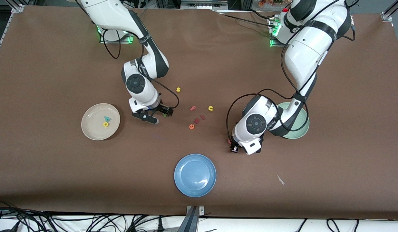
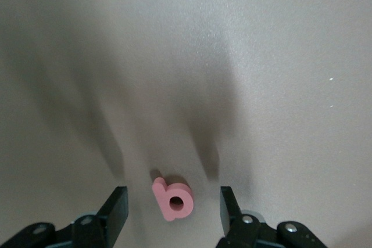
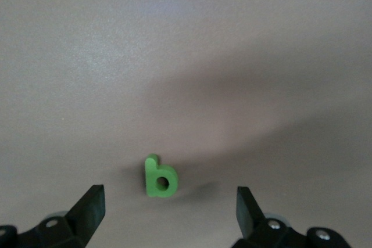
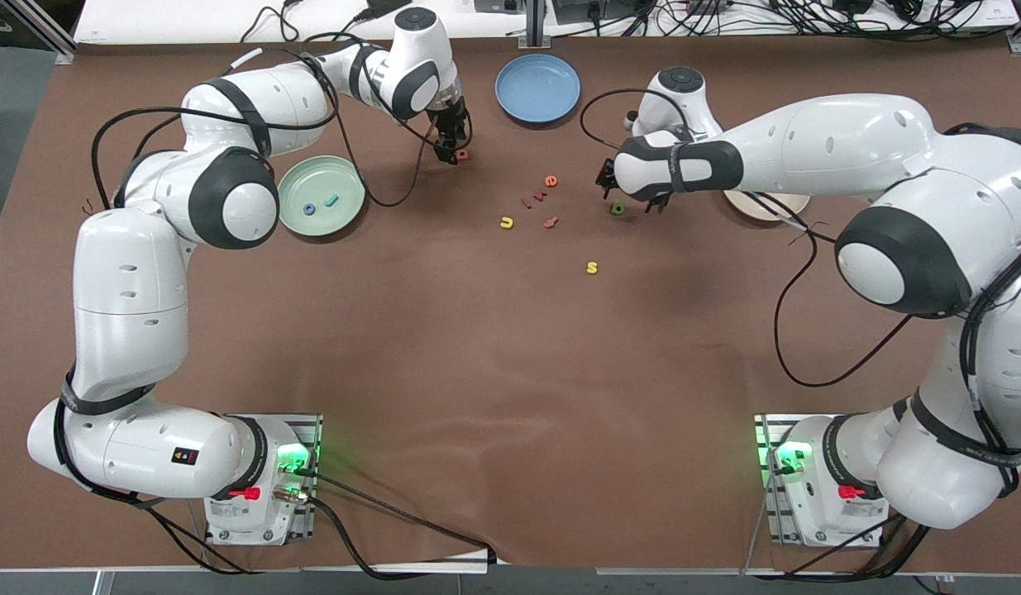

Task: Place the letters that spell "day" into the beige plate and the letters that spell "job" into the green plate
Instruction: 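Grasp the pink b with the left gripper while the right gripper grasps the green b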

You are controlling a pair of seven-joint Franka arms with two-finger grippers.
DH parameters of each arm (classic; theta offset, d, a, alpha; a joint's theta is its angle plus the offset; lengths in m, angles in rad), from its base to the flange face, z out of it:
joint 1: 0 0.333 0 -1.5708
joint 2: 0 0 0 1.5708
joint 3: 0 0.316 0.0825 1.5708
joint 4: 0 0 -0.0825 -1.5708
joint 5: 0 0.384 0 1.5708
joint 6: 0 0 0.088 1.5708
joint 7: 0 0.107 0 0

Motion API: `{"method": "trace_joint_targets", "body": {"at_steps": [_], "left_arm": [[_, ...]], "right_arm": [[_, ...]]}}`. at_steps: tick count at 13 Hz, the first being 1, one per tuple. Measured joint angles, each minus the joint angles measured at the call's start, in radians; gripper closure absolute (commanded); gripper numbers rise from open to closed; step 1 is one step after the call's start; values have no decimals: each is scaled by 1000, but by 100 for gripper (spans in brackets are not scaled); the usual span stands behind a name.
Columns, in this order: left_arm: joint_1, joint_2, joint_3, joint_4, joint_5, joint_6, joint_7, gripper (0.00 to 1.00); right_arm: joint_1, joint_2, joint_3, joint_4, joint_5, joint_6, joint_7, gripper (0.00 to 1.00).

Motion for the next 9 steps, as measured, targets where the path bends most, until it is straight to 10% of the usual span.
{"method": "trace_joint_targets", "body": {"at_steps": [7, 9], "left_arm": [[-5, 10, 0, 0, 0, 11, -5, 51], [-6, 11, 0, 0, 0, 11, -5, 72]], "right_arm": [[8, 50, 0, 41, 0, 0, 16, 17], [14, 50, 0, 41, 0, 0, 16, 23]]}}
